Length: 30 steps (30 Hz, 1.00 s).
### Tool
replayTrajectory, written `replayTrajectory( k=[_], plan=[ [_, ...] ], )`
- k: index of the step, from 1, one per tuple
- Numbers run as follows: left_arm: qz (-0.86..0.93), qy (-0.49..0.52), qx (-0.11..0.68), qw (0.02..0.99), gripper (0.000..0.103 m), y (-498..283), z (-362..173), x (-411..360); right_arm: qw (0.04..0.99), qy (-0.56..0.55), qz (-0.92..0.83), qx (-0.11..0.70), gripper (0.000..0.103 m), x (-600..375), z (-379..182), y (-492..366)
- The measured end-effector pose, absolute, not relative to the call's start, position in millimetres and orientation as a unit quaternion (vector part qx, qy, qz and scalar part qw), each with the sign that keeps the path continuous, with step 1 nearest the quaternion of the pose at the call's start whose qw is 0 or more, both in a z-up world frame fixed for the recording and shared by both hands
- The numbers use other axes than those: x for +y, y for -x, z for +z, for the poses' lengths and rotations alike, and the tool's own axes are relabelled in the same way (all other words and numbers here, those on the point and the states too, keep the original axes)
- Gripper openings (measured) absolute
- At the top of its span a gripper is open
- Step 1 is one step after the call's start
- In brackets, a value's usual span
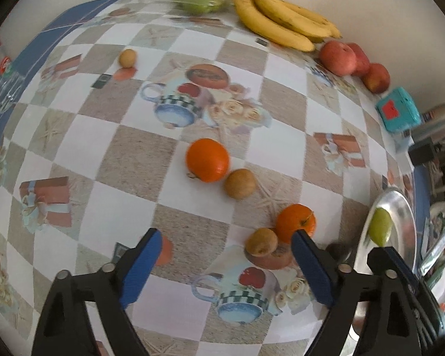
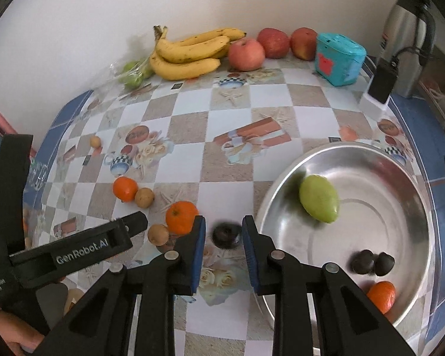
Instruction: Organize fruits
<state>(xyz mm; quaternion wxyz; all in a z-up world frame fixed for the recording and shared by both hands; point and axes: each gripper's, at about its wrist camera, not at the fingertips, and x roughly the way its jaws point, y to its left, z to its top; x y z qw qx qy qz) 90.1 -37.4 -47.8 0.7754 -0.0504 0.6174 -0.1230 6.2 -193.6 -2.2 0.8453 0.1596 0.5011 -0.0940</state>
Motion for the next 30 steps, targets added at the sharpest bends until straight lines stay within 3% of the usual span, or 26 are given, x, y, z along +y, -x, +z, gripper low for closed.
replayTrajectory(
  k=[7,17,24,25,30],
  plan=[
    [-0.153,0.025,0.624,0.766,0.073,-84,-54,-55,0.845,-0.160,-0.089,0.503,0.026,-193,-2,-6],
    [-0.179,0.024,0.620,0.764,0.040,-82,-58,-67,0.840,-0.173,-0.089,0.506,0.026,-200,-6,-8],
    [-0.185,0.019,0.617,0.765,0.029,-82,-56,-70,0.839,-0.183,-0.089,0.504,0.026,-207,-11,-16],
    [-0.184,0.020,0.617,0.765,0.023,-82,-57,-70,0.838,-0.184,-0.089,0.506,0.026,-207,-12,-17],
    [-0.185,0.024,0.618,0.763,0.022,-82,-58,-70,0.834,-0.181,-0.089,0.513,0.026,-207,-18,-21]
  ],
)
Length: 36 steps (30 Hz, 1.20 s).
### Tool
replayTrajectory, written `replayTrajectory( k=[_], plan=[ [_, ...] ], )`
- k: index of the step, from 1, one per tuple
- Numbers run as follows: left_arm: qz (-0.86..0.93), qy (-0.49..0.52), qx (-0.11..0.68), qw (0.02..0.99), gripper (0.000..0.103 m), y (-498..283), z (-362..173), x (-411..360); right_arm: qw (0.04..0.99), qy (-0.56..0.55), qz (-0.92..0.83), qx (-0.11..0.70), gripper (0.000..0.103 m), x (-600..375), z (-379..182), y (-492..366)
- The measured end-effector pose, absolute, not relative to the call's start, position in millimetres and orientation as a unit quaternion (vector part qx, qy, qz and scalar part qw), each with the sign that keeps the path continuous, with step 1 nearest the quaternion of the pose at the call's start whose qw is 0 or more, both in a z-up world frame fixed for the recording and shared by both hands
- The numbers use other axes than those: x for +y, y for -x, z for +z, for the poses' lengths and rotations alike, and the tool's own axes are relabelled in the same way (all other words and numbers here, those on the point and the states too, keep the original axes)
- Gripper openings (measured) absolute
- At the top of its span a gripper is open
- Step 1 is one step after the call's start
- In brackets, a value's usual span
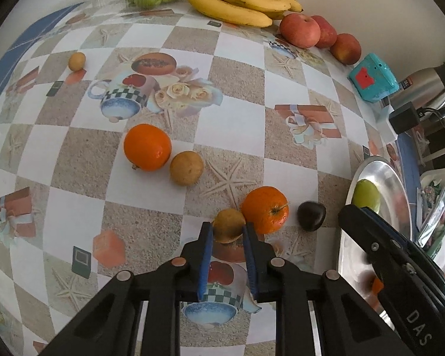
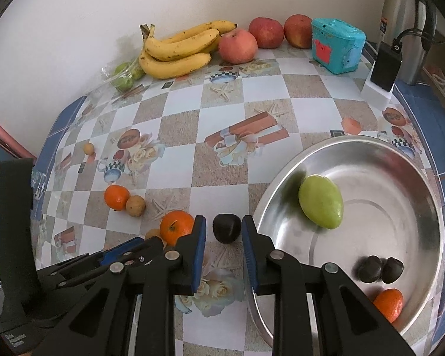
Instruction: Organize fruits
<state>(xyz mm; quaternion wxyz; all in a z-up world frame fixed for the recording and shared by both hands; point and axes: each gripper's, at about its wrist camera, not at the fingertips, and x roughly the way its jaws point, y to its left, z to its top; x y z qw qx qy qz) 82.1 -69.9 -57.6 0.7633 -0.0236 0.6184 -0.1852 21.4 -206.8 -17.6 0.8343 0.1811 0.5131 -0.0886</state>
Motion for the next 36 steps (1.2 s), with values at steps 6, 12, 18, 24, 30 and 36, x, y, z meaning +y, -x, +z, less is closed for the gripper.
replayTrajectory(
  k=[6,12,18,24,30,36],
  plan=[
    [-0.175,0.038,0.618,0.766,0.020,-85,-56,-62,0.831,-0.168,-0.087,0.523,0.026,-202,-24,-27],
    [-0.164,0.045,0.614,0.771,0.019,-87,-53,-56,0.828,-0.127,-0.090,0.539,0.026,-191,-31,-33],
    [-0.164,0.066,0.620,0.764,0.019,-91,-55,-51,0.824,-0.094,-0.095,0.550,0.026,-184,-39,-41],
    [-0.142,0.091,0.620,0.767,0.020,-97,-53,-36,0.819,-0.072,-0.103,0.560,0.026,-182,-45,-46],
    [-0.122,0.122,0.614,0.770,0.020,-99,-49,-17,0.818,-0.072,-0.105,0.561,0.027,-183,-47,-49],
    [-0.120,0.129,0.613,0.770,0.021,-99,-48,-13,0.818,-0.064,-0.102,0.563,0.032,-180,-50,-52]
  ],
)
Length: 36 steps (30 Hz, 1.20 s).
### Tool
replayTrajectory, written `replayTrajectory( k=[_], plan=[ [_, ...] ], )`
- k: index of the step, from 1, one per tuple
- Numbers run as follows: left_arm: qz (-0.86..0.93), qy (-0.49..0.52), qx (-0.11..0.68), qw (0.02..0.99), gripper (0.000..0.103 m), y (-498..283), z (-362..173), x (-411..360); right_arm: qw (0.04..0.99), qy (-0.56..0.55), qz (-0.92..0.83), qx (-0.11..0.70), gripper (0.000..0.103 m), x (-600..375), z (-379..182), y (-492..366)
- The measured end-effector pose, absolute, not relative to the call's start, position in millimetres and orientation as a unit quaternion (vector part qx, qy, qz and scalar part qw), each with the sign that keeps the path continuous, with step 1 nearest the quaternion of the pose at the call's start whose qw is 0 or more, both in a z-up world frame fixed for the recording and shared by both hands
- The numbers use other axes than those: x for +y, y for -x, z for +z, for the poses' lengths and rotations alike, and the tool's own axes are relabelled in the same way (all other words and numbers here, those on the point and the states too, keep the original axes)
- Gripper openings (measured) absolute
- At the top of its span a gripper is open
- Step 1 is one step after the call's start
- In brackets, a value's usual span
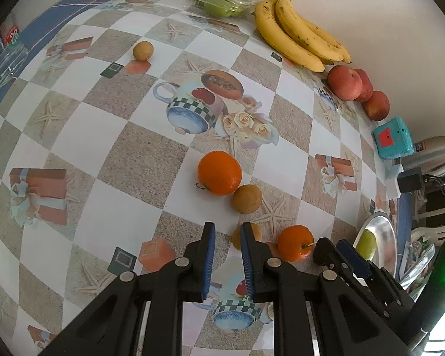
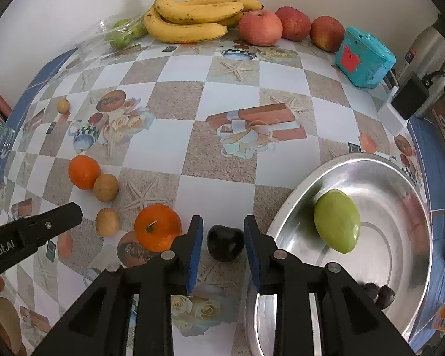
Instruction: Organize fruits
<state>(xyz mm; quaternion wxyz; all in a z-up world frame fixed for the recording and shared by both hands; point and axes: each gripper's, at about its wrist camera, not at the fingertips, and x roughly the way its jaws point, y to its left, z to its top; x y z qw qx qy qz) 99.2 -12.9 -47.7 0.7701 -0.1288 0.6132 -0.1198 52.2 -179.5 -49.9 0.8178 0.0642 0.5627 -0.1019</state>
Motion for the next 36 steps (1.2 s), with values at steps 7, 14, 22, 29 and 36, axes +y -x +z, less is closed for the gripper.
replayTrajectory(
  k=[7,14,22,29,36],
  plan=[
    [-0.119,0.127,0.621,0.764,0.055,-99,-51,-15,0.817,-0.048,-0.101,0.565,0.035,-175,-51,-53],
    [-0.122,0.118,0.627,0.760,0.057,-99,-56,-18,0.814,-0.006,-0.106,0.571,0.033,-168,-54,-54],
    [-0.126,0.116,0.630,0.758,0.057,-99,-57,-21,0.811,0.010,-0.104,0.575,0.028,-166,-55,-53],
    [-0.127,0.117,0.633,0.755,0.057,-99,-59,-22,0.813,0.002,-0.104,0.574,0.027,-167,-54,-53],
    [-0.129,0.124,0.631,0.755,0.057,-100,-59,-20,0.814,-0.054,-0.092,0.570,0.026,-177,-48,-50]
  ],
)
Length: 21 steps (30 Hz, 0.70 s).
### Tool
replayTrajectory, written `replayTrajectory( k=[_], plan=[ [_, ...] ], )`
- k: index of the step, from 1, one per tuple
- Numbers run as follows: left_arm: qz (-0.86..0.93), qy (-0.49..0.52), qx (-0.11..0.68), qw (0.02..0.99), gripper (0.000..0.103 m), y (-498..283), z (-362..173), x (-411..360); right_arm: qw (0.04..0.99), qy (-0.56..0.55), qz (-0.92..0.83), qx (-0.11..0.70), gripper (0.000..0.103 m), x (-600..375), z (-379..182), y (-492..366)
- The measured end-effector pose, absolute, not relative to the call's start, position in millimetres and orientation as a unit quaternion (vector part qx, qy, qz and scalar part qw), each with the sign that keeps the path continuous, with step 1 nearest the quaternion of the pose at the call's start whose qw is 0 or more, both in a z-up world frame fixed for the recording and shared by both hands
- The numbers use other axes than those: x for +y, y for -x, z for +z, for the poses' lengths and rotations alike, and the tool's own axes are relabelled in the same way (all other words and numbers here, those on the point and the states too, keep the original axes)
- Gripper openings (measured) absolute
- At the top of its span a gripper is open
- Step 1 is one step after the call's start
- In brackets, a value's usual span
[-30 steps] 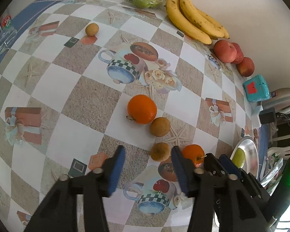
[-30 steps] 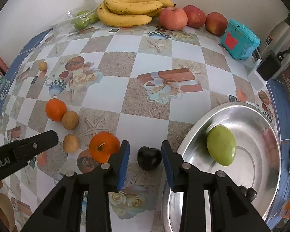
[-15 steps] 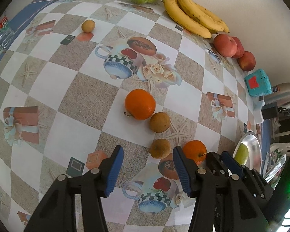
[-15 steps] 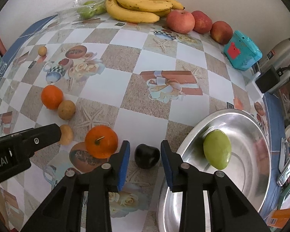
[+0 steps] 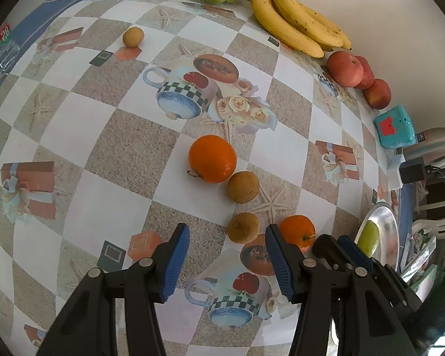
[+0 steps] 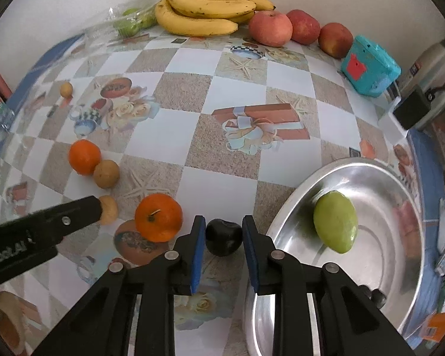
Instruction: Organize fruits
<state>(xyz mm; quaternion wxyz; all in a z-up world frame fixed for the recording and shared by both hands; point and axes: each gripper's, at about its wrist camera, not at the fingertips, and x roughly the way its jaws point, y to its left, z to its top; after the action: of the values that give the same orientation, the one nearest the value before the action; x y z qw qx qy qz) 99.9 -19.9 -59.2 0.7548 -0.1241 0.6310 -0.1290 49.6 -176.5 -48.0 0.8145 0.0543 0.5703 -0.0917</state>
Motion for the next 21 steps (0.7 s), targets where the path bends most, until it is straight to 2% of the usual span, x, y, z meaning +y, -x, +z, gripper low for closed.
replayTrajectory(
  k=[5,15,21],
  plan=[
    [-0.128,0.126,0.633,0.753,0.057,-100,-61,-20,0.818,-0.097,-0.079,0.561,0.025,-181,-37,-45],
    [-0.144,0.105,0.627,0.758,0.056,-99,-63,-35,0.824,-0.113,-0.083,0.550,0.025,-188,-31,-43],
    [-0.145,0.091,0.623,0.763,0.027,-102,-71,-39,0.823,-0.109,-0.084,0.550,0.025,-188,-39,-49]
  ],
)
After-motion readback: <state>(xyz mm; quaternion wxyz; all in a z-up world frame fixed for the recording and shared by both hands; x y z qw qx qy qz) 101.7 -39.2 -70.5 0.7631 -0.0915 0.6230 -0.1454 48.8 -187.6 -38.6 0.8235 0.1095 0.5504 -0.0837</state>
